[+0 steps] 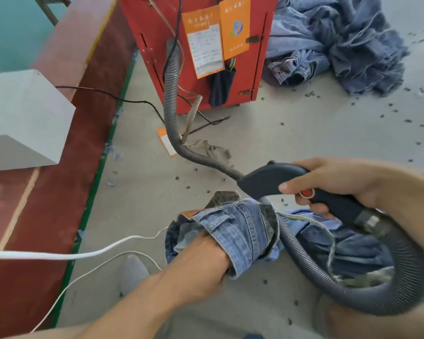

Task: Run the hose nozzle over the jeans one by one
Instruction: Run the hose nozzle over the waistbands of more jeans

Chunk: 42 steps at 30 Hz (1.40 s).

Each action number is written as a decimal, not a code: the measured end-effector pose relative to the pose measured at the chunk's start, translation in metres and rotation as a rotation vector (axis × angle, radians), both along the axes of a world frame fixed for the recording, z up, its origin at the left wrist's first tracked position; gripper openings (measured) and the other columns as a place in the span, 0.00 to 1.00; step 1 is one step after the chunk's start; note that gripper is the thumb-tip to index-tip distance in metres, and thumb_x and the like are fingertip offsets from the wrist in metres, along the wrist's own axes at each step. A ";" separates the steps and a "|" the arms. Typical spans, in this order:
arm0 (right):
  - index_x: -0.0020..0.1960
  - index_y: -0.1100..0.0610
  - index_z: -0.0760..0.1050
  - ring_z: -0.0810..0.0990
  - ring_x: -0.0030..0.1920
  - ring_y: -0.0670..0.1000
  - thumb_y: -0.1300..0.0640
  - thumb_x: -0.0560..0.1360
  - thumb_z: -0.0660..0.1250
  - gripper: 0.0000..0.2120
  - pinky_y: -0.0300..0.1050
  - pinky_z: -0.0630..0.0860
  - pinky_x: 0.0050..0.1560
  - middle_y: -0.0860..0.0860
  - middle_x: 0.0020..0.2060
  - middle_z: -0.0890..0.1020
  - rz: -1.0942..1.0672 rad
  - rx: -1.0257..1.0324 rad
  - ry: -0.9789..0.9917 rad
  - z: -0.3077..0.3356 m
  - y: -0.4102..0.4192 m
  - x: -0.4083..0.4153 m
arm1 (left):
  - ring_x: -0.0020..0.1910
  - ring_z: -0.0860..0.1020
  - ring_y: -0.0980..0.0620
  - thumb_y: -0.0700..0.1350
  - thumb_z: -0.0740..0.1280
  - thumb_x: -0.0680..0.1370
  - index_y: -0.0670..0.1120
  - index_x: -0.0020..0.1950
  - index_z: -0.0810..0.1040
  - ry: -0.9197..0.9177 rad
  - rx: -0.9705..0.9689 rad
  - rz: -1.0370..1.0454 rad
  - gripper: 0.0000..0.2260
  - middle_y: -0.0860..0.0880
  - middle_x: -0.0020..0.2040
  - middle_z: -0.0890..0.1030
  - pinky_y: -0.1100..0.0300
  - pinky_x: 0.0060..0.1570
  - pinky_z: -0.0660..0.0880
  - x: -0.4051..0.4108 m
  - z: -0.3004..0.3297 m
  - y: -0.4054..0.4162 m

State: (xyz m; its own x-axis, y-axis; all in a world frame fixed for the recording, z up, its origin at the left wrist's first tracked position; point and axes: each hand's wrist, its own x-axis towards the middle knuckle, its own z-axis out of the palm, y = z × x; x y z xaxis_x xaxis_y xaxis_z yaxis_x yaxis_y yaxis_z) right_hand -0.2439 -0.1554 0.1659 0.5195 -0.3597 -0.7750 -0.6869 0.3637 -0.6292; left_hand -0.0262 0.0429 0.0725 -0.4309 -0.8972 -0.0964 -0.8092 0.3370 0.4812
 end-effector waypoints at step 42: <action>0.47 0.44 0.75 0.77 0.21 0.50 0.47 0.77 0.72 0.06 0.43 0.76 0.24 0.49 0.24 0.80 0.173 -0.670 0.042 0.026 0.032 0.026 | 0.61 0.82 0.42 0.38 0.58 0.73 0.38 0.70 0.73 -0.441 -0.417 -0.120 0.25 0.44 0.58 0.86 0.34 0.66 0.73 -0.007 0.009 0.002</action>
State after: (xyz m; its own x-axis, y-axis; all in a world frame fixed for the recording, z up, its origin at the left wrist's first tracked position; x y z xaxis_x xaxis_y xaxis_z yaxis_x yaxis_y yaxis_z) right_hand -0.2182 -0.1231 0.1920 0.5866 -0.6829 -0.4354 -0.7289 -0.2108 -0.6514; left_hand -0.0328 0.0447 0.0819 -0.5304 -0.8456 0.0601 -0.8469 0.5254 -0.0821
